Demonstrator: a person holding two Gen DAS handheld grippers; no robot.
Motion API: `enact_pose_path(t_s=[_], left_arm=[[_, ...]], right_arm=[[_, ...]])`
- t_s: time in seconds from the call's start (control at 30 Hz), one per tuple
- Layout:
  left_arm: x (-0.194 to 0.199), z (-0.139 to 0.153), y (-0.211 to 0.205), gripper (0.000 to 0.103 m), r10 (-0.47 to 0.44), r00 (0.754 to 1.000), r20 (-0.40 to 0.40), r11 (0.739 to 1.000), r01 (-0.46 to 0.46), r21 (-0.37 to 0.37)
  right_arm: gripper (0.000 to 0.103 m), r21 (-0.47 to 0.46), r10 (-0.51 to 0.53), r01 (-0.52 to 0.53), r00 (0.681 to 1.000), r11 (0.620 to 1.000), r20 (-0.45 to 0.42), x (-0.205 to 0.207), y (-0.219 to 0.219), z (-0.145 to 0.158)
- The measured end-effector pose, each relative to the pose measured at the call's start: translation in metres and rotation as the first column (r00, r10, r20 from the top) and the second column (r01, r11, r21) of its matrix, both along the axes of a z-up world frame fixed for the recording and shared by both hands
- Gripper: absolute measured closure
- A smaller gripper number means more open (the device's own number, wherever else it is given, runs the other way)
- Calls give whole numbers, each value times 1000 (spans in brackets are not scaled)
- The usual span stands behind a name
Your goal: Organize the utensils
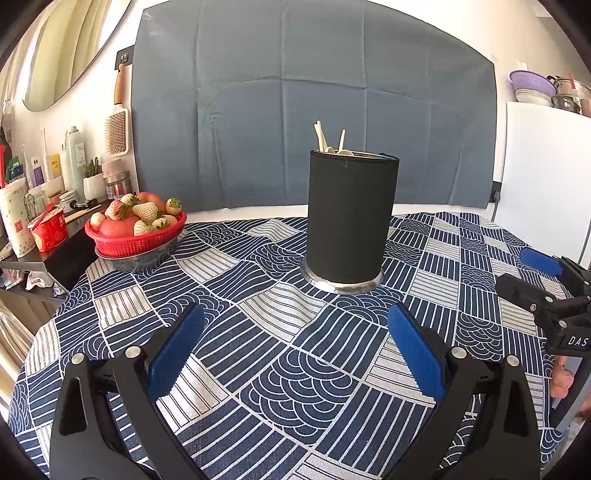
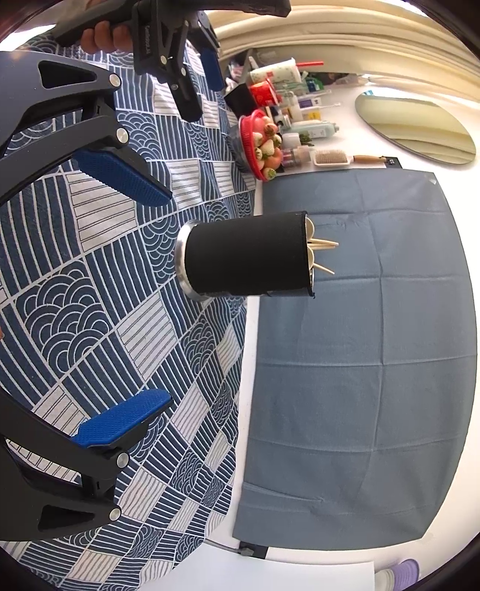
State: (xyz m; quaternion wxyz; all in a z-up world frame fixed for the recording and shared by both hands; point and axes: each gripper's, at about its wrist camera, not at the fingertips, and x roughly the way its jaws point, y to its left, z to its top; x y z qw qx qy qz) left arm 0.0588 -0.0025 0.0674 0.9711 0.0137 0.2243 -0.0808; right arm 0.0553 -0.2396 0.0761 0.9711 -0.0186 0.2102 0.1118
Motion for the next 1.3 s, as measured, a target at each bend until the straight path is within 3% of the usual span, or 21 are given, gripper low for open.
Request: enact_pose_path(t_s=[0.6, 1.3], left_arm=[[-4, 1, -6, 6, -2, 1000, 25, 999, 1, 32], [-7, 3, -5, 6, -8, 999, 39, 1000, 7, 20]], right_arm=[[8, -5, 5, -5, 1000, 1000, 2, 0, 1, 1], [8, -6, 5, -4, 1000, 1000, 7, -2, 1, 1]])
